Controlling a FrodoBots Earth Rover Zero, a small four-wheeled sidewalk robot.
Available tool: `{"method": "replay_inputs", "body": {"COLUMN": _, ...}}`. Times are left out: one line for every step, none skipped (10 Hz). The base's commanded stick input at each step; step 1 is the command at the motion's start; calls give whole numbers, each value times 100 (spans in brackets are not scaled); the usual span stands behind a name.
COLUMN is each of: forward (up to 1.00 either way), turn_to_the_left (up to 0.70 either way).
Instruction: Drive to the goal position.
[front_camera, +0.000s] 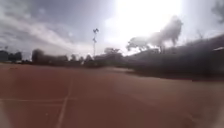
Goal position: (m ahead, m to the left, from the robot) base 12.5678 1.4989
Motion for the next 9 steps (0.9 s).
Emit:
{"method": "replay_inputs", "body": {"forward": 70, "turn_to_the_left": 0}}
{"method": "replay_inputs", "body": {"forward": 70, "turn_to_the_left": 0}}
{"method": "replay_inputs", "body": {"forward": 70, "turn_to_the_left": 0}}
{"method": "replay_inputs", "body": {"forward": 70, "turn_to_the_left": 0}}
{"method": "replay_inputs", "body": {"forward": 70, "turn_to_the_left": 0}}
{"method": "replay_inputs", "body": {"forward": 70, "turn_to_the_left": 0}}
{"method": "replay_inputs", "body": {"forward": 70, "turn_to_the_left": 0}}
{"method": "replay_inputs", "body": {"forward": 70, "turn_to_the_left": 0}}
{"method": "replay_inputs", "body": {"forward": 70, "turn_to_the_left": 0}}
